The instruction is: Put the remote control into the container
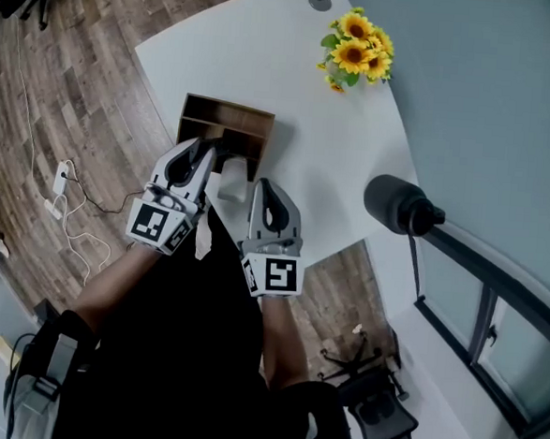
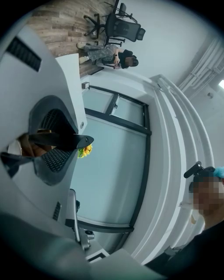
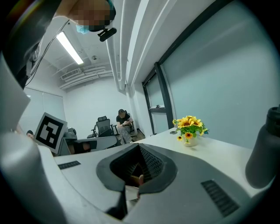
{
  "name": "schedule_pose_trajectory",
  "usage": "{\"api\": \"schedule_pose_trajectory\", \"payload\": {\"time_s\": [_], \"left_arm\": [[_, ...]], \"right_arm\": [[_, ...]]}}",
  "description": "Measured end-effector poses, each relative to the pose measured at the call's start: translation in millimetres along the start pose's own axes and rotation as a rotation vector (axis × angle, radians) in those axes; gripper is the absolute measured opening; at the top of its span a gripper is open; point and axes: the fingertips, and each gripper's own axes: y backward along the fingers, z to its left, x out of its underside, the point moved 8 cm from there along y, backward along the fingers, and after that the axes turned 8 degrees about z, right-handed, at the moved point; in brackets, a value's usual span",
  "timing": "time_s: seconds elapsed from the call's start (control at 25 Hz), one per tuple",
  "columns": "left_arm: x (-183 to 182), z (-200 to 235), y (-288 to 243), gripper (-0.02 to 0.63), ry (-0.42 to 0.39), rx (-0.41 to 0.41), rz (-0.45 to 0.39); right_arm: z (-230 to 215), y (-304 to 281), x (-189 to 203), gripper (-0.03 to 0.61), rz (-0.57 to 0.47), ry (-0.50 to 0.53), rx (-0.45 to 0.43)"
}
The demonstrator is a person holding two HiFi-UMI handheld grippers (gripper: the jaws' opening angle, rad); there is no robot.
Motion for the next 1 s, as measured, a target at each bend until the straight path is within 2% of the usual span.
{"api": "schedule_pose_trajectory", "payload": {"time_s": [0.16,0.32,0.44,0.56,0.8,1.0], "left_arm": [[3.7,2.5,-6.3,0.084,-0.002,-0.003,-0.007],[7.6,5.3,-13.0,0.084,-0.001,-0.005,0.002],[14.4,7.9,-15.9,0.084,0.015,-0.009,0.026],[16.5,9.3,-20.4,0.084,0.029,0.002,-0.007],[29.3,11.4,-27.3,0.084,0.017,-0.015,0.086],[38.8,11.8,-31.8,0.084,0.02,-0.003,0.092]], "right_arm": [[-3.8,-2.5,7.5,0.005,0.031,0.025,-0.014],[-4.6,-7.2,5.1,0.005,0.025,-0.01,-0.004],[-8.0,-7.9,8.6,0.005,0.046,0.024,-0.016],[-11.5,-10.1,6.6,0.005,0.047,0.023,-0.012],[-12.3,-14.6,3.2,0.005,0.035,-0.004,-0.008],[-12.8,-15.8,8.3,0.005,0.055,0.0,-0.014]]}}
